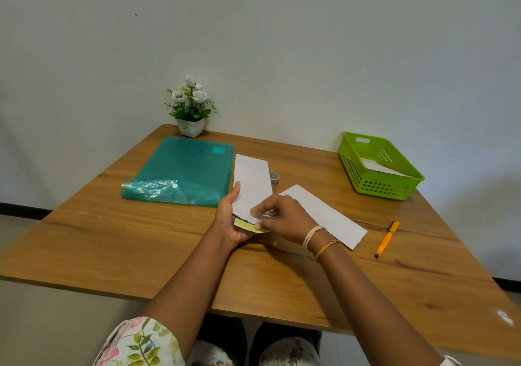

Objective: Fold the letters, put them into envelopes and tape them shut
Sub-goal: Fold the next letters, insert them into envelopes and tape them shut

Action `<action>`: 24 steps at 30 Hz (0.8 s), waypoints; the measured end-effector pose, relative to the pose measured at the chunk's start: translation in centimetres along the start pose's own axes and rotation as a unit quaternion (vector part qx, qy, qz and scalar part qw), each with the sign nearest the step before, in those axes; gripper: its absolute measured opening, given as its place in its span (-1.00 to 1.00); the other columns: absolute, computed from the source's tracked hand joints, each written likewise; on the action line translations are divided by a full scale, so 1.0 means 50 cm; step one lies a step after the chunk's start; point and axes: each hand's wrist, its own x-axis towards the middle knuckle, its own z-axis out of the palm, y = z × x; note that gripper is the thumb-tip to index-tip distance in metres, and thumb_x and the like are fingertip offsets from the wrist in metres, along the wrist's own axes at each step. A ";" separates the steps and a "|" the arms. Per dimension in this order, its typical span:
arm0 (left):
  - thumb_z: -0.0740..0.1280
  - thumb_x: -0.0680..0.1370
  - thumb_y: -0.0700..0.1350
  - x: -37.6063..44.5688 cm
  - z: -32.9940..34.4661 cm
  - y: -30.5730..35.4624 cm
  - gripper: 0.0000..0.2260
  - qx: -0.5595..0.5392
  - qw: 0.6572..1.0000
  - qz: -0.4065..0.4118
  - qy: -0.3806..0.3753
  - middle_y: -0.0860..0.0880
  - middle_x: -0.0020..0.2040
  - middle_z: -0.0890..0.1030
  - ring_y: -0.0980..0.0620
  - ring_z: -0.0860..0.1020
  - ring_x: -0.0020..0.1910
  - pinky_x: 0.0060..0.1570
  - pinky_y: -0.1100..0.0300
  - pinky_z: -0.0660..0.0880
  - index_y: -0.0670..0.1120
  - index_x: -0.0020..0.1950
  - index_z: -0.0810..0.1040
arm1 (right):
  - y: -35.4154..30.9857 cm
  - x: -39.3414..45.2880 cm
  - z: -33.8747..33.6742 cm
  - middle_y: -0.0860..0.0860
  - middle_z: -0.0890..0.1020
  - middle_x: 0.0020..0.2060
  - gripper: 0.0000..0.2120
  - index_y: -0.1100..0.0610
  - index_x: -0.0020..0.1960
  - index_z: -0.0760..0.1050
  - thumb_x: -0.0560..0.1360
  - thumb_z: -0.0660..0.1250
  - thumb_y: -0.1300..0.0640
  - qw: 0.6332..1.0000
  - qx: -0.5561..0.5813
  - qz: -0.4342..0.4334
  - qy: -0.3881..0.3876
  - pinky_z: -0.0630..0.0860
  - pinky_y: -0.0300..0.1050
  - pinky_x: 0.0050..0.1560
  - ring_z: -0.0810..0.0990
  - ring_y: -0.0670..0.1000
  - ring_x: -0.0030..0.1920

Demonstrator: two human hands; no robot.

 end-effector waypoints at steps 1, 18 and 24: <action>0.39 0.49 0.11 0.001 -0.002 0.000 -0.54 0.000 1.000 0.002 0.001 -0.23 0.11 0.65 -0.24 0.66 -0.02 -0.01 -0.14 0.59 -0.16 0.26 0.51 | 0.001 0.000 0.000 -0.03 0.61 0.13 -0.67 0.06 0.14 0.62 0.39 0.50 0.15 1.000 -0.002 -0.003 0.002 0.46 -0.37 -0.08 0.52 -0.09 0.04; 0.34 0.51 0.18 0.000 -0.006 -0.001 -0.46 0.010 0.998 0.048 -0.026 -0.24 0.20 0.60 -0.21 0.62 0.06 0.11 -0.14 0.54 -0.14 0.35 0.47 | -0.003 -0.016 0.034 -0.02 0.65 0.09 -0.67 0.07 0.13 0.61 0.40 0.43 0.00 0.974 -0.168 -0.127 0.084 0.50 -0.22 0.00 0.57 -0.03 0.04; 0.47 0.44 0.03 0.002 -0.004 -0.002 -0.53 -0.001 0.999 0.033 -0.001 -0.23 0.16 0.63 -0.23 0.63 0.07 0.11 -0.18 0.53 -0.17 0.27 0.53 | -0.006 -0.032 0.048 0.04 0.70 -0.20 -0.90 0.14 -0.09 0.66 0.44 0.41 0.14 0.936 -0.224 -0.204 0.180 0.53 -0.18 -0.19 0.61 0.00 -0.23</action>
